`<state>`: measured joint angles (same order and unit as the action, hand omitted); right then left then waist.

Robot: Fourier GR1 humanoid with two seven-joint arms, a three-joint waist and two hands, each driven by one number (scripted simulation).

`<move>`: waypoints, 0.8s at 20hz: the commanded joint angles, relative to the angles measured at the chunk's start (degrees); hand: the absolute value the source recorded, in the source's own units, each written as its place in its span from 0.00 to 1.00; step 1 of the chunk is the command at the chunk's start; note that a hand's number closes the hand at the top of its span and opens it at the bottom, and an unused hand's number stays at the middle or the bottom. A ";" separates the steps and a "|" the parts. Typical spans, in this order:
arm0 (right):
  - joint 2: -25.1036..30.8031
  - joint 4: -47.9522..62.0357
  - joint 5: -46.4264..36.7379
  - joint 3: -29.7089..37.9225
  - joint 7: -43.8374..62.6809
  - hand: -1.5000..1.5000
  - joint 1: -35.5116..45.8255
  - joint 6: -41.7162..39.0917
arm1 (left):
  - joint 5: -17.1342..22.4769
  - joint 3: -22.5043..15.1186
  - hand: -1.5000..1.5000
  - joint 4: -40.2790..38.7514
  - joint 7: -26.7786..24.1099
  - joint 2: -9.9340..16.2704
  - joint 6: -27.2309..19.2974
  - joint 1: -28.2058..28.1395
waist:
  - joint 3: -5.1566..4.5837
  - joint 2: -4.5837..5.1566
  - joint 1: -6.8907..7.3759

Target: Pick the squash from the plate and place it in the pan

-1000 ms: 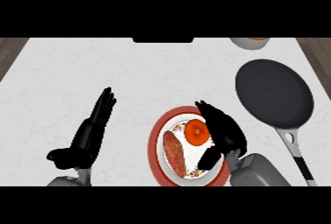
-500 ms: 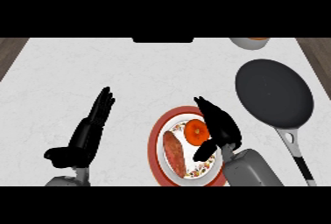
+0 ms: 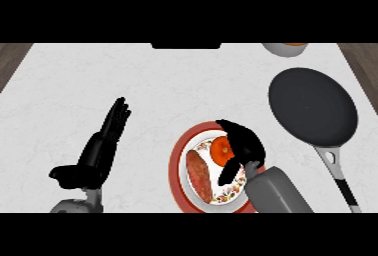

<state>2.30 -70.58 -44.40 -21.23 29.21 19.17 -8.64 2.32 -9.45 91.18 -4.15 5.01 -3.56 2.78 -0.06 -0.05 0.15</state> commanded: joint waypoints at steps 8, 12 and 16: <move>-1.00 11.67 -7.10 -0.35 -7.69 1.00 4.77 1.71 | -2.59 -0.86 0.50 0.43 -3.11 -1.71 -0.27 -3.39 | 0.07 0.08 0.27; 1.01 7.13 -8.52 1.10 -9.63 1.00 2.53 2.27 | -1.74 0.72 0.50 0.64 0.44 -1.07 1.09 -1.36 | 0.07 0.03 0.03; 1.49 -0.47 -13.13 -1.41 -8.22 1.00 -4.14 10.43 | -1.14 1.89 0.50 -0.38 -1.96 -0.73 1.71 -1.87 | 0.05 -0.09 -0.43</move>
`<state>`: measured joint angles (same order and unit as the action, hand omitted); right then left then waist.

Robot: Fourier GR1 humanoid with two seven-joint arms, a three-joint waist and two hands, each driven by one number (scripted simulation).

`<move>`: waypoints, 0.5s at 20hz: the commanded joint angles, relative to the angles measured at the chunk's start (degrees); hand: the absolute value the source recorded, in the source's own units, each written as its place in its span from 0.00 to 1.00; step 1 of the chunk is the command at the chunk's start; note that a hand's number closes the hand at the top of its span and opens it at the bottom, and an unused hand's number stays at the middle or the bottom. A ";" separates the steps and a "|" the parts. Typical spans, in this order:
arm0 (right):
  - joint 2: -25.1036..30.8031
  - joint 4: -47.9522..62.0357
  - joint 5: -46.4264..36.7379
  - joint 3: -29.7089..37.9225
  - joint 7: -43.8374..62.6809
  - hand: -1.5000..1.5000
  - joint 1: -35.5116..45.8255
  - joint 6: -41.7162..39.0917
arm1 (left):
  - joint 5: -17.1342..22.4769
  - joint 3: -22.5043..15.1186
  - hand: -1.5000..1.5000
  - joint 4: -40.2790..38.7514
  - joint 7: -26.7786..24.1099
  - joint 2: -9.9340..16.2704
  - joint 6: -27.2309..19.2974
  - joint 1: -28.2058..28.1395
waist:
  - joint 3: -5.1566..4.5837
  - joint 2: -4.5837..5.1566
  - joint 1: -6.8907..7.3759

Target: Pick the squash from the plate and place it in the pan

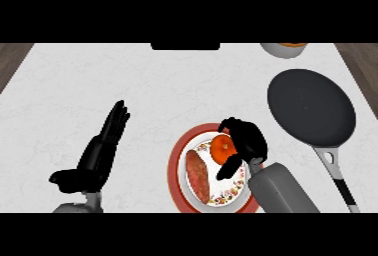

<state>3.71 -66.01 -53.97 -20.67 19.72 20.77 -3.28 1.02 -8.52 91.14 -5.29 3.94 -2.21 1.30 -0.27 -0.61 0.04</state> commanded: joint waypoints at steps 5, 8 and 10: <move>-3.60 -1.22 -4.02 -0.85 19.32 1.00 6.88 9.67 | -2.68 -2.96 0.50 -0.39 -1.73 -2.11 -1.07 -2.18 | 0.27 0.64 0.85; -3.65 0.85 -2.37 -6.88 32.08 1.00 11.35 15.57 | -0.47 -0.64 0.50 -0.93 -0.60 -0.84 0.69 0.70 | 0.27 0.76 1.77; -3.68 -0.48 -9.01 -7.64 35.31 1.00 12.15 16.72 | -0.71 -1.07 0.50 0.19 0.35 -1.75 -0.37 -0.07 | 0.25 0.51 1.00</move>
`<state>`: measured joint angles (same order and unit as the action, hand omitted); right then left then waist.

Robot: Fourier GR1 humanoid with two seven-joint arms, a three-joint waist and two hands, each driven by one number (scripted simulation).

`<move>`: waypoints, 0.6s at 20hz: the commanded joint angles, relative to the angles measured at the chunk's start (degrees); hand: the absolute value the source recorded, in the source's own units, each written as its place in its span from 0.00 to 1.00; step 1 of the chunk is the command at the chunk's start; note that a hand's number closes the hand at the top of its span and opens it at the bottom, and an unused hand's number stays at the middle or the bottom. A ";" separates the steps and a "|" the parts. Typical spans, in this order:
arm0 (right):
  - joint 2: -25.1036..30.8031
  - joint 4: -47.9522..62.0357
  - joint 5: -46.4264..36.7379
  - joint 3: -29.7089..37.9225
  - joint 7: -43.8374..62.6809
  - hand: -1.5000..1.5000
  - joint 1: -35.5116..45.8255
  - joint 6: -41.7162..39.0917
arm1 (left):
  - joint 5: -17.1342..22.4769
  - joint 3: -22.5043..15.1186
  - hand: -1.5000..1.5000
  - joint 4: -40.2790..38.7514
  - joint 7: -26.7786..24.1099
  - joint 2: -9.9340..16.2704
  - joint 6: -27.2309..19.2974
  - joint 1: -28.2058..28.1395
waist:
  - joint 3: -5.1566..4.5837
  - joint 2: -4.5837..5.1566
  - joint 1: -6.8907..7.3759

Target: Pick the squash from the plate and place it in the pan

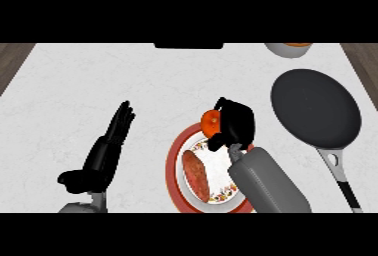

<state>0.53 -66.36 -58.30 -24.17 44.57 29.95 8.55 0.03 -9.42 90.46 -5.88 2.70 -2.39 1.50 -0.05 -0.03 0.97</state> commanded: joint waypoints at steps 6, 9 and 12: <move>-0.51 -7.76 -12.93 -2.79 16.03 1.00 6.89 8.55 | 0.63 2.47 0.50 -2.03 -1.00 1.09 0.58 0.71 | 0.02 -0.10 -0.86; -0.52 -10.37 -15.71 -3.63 20.34 1.00 5.98 11.24 | 1.28 2.77 0.50 -1.96 0.74 0.88 0.98 2.27 | 0.03 -0.06 -0.89; -0.51 -12.54 -15.57 2.16 21.71 1.00 7.50 10.61 | 0.28 2.35 0.50 -0.67 0.63 1.17 0.49 1.08 | 0.04 -0.06 -0.91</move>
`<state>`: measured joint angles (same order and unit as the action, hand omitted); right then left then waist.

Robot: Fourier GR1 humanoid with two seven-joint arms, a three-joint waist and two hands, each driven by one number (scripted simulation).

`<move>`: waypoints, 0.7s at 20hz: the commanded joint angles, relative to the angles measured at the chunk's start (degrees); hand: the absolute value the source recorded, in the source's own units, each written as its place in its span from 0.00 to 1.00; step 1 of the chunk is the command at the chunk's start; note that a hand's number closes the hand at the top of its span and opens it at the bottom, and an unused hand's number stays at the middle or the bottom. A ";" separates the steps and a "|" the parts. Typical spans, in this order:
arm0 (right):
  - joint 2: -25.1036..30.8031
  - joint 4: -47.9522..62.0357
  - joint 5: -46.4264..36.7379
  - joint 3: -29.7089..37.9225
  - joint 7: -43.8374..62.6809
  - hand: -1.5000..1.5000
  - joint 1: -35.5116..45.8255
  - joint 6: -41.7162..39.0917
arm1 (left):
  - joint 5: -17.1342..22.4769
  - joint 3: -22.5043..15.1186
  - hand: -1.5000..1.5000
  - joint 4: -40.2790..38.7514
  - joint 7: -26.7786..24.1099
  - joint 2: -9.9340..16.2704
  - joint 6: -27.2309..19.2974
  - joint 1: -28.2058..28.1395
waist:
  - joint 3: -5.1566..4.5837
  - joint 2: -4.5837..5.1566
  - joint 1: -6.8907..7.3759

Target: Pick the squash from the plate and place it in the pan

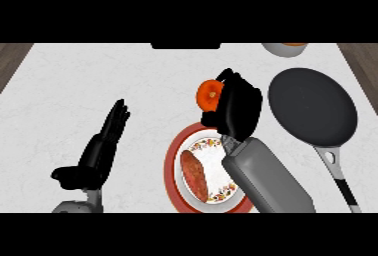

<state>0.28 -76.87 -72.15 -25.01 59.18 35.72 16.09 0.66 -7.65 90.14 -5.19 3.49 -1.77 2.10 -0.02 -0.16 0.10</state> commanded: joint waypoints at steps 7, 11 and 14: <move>3.24 0.24 2.70 14.35 -4.80 1.00 -5.89 16.31 | -1.21 -0.29 0.50 -1.42 -3.37 -0.69 -0.20 -0.85 | 0.06 0.35 0.03; 8.09 4.08 3.95 20.00 -9.22 1.00 -4.47 16.84 | -0.25 0.29 0.50 1.35 0.45 -0.36 0.08 -0.03 | 0.04 0.25 0.23; 10.65 6.76 1.25 21.46 -11.83 1.00 -6.80 21.82 | -1.20 -1.61 0.50 1.84 1.05 -1.85 -0.58 -0.99 | 0.04 0.24 0.22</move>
<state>7.51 -73.05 -69.83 -6.87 49.74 29.86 32.63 -0.11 -8.18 90.55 -5.08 2.32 -2.09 2.18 0.03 0.09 0.21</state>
